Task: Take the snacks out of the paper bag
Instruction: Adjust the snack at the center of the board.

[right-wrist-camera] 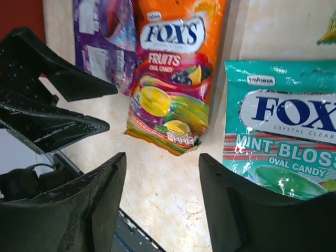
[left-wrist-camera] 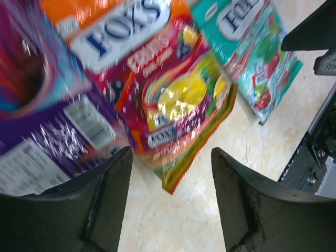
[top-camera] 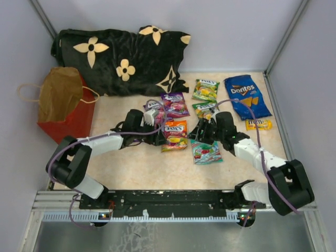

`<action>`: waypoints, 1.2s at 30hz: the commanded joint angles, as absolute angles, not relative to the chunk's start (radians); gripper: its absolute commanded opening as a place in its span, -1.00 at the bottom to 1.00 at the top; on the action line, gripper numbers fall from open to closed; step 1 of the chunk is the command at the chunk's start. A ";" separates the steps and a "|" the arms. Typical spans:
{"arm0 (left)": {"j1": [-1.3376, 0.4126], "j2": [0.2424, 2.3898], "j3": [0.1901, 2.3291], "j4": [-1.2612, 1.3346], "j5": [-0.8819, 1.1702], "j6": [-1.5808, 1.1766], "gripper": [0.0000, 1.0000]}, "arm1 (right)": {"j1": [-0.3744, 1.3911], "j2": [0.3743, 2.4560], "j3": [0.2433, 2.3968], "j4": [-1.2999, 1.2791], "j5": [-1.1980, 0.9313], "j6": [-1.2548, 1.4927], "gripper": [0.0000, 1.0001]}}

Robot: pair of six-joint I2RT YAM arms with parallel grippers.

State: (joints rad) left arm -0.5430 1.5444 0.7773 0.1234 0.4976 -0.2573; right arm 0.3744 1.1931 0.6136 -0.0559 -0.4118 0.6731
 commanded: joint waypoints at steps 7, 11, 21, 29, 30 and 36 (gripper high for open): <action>-0.551 1.495 0.664 0.170 0.396 -0.403 0.19 | 0.406 1.396 0.585 0.192 -0.431 0.664 -0.09; -0.551 1.504 0.659 0.153 0.370 -0.398 0.15 | 0.415 1.487 0.598 0.265 -0.444 0.673 -0.14; -0.551 1.497 0.623 0.098 0.342 -0.369 0.12 | 0.459 1.633 0.647 0.353 -0.459 0.693 -0.03; -0.552 1.539 0.605 0.125 0.357 -0.364 0.10 | 0.487 1.710 0.629 0.513 -0.531 0.764 -0.06; -0.551 1.545 0.603 0.130 0.360 -0.364 0.09 | 0.489 1.716 0.628 0.527 -0.539 0.769 -0.11; -0.551 1.545 0.602 0.128 0.361 -0.356 0.07 | 0.490 1.674 0.613 0.538 -0.549 0.771 -0.88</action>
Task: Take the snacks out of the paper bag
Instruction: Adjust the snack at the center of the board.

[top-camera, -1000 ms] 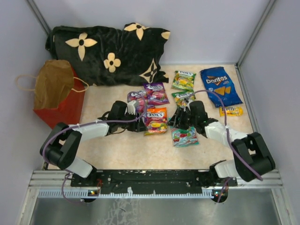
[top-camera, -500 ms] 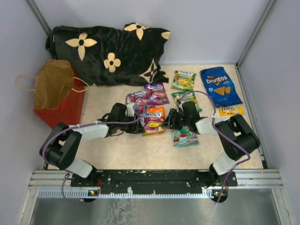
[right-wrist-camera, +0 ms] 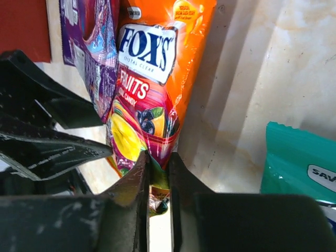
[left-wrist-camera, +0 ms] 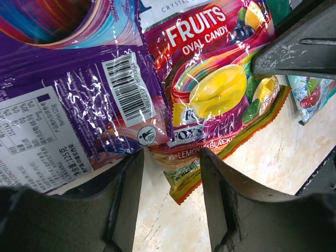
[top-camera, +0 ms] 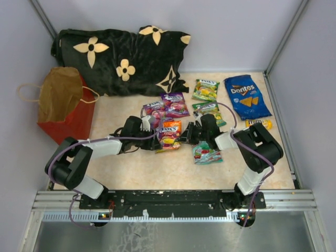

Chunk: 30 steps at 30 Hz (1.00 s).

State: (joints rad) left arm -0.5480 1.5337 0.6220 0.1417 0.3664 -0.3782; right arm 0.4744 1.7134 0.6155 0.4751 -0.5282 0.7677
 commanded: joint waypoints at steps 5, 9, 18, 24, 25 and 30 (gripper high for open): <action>-0.551 1.457 0.652 0.078 0.341 -0.317 0.18 | 0.474 1.440 0.663 0.207 -0.523 0.611 -1.00; -0.551 1.407 0.725 0.037 0.340 -0.298 0.24 | 0.387 1.279 0.837 -0.238 -0.561 0.411 -1.00; -0.551 1.332 0.740 0.145 0.405 -0.309 0.34 | 0.227 1.196 1.138 -0.851 -0.489 0.187 -1.00; -0.551 1.366 0.706 0.257 0.554 -0.383 0.34 | 0.219 1.143 1.299 -1.158 0.089 0.180 -1.00; -0.552 1.370 0.694 0.287 0.577 -0.403 0.34 | 0.208 1.132 1.308 -1.170 0.133 0.187 -1.00; -0.585 1.379 0.651 0.371 0.611 -0.458 0.33 | 0.182 1.151 1.319 -1.176 0.165 0.173 -1.00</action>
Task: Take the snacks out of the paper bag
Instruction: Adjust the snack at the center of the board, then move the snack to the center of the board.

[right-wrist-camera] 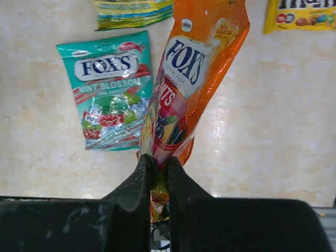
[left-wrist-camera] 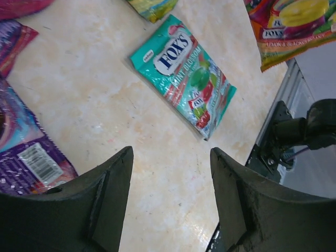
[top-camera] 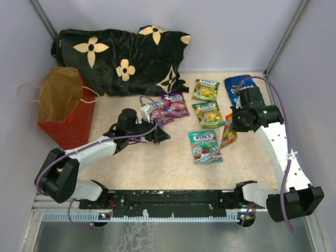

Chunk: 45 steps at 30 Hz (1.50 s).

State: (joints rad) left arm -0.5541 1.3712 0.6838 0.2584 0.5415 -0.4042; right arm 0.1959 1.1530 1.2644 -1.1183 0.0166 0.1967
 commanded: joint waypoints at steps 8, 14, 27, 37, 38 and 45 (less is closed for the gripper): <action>-0.712 1.397 0.613 0.400 0.553 -0.440 0.33 | 0.182 1.282 1.336 -1.196 0.265 0.188 -0.41; -0.750 1.411 0.604 0.417 0.547 -0.433 0.33 | 0.166 1.376 1.348 -1.209 0.383 0.216 -0.41; -1.040 1.591 0.890 0.399 0.137 -0.172 0.84 | 0.165 0.923 1.240 -0.700 0.298 0.463 0.99; -1.152 2.149 1.471 0.340 0.025 0.042 1.00 | 0.166 0.823 1.401 -0.685 0.384 0.422 0.98; -1.159 2.191 1.516 0.337 0.032 0.053 1.00 | 0.166 0.822 1.422 -0.684 0.379 0.407 0.98; -1.189 2.430 1.784 0.276 0.097 0.087 1.00 | 0.164 0.841 1.510 -0.701 0.252 0.359 0.98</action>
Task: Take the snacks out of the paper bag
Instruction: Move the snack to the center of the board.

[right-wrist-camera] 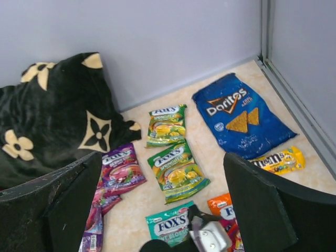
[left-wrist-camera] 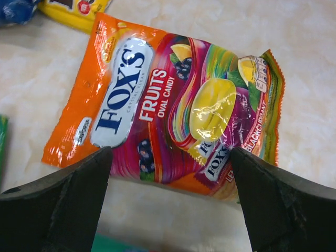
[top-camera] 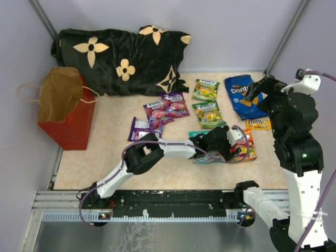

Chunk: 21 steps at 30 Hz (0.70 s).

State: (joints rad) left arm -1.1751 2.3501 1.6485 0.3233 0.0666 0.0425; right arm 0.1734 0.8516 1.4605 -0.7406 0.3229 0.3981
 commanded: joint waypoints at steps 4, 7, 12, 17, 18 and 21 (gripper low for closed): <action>-1.204 2.515 1.902 0.188 0.132 0.090 1.00 | 0.166 0.815 1.482 -0.670 0.217 0.356 0.98; -1.217 2.543 1.918 0.170 0.147 0.099 1.00 | 0.165 0.795 1.466 -0.655 0.216 0.355 0.98; -1.233 2.558 1.917 0.156 0.134 0.078 1.00 | 0.165 0.792 1.476 -0.654 0.208 0.348 0.98; -1.242 2.573 1.929 0.183 0.094 -0.025 1.00 | 0.165 0.793 1.461 -0.649 0.201 0.349 0.98; -1.247 2.576 1.931 0.192 0.083 -0.047 1.00 | 0.166 0.793 1.457 -0.648 0.199 0.350 0.99; -1.266 2.597 1.959 0.201 0.044 -0.090 0.99 | 0.165 0.790 1.447 -0.645 0.193 0.351 0.98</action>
State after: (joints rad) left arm -1.2331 2.5347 1.9251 0.2398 0.0879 -0.0040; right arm 0.1734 0.7982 1.4548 -0.6910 0.2119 0.3672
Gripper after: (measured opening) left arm 0.998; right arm 0.991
